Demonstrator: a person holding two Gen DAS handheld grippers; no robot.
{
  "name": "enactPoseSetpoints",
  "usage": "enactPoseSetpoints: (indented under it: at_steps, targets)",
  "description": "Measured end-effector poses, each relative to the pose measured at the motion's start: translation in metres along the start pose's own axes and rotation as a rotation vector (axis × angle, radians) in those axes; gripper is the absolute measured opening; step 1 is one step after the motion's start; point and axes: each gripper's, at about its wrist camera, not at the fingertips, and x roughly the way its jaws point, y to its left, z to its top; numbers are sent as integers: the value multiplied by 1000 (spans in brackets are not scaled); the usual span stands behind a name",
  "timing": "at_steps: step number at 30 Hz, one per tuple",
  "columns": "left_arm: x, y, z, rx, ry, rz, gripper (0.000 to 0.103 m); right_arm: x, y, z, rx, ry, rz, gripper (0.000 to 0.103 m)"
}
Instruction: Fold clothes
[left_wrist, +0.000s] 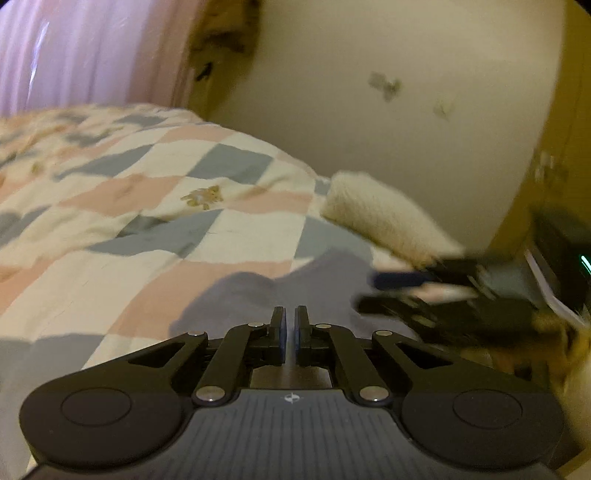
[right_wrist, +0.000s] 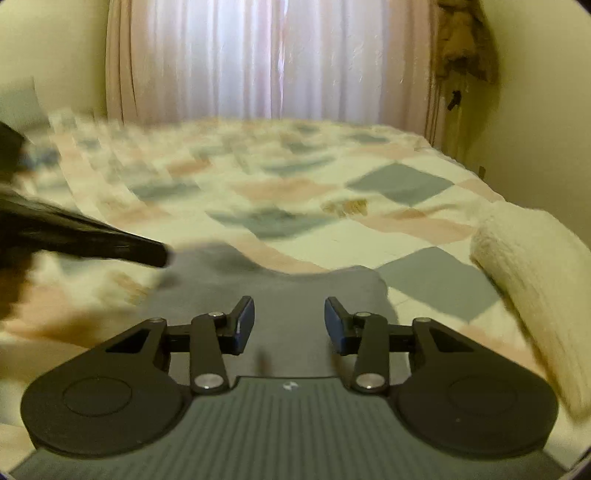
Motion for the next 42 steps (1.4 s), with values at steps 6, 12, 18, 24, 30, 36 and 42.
enactPoseSetpoints:
  at_steps: [6,12,18,24,30,36,42]
  targets:
    - [40,20,-9,22,62,200,8,48,-56,-8,82,46,-113,32]
    - [-20,-9,-6,27,-22,192,7,-13,-64,-20,158,-84,-183,32]
    - [-41,-48,-25,73,-64,36,11,-84,-29,-68,153,-187,-112,32]
    - [10,-54,-42,82,83,53,11,-43,-45,-100,139,-34,-211,31]
    - [-26,-63,-34,49,34,75,13,-65,-47,-88,229,-95,-230,34]
    - [-22,-78,-54,56,86,93,19,-60,-18,-95,210,-23,-188,33]
    - [-49,-91,-42,-11,90,145,32,-87,-15,-92,384,-75,-230,44]
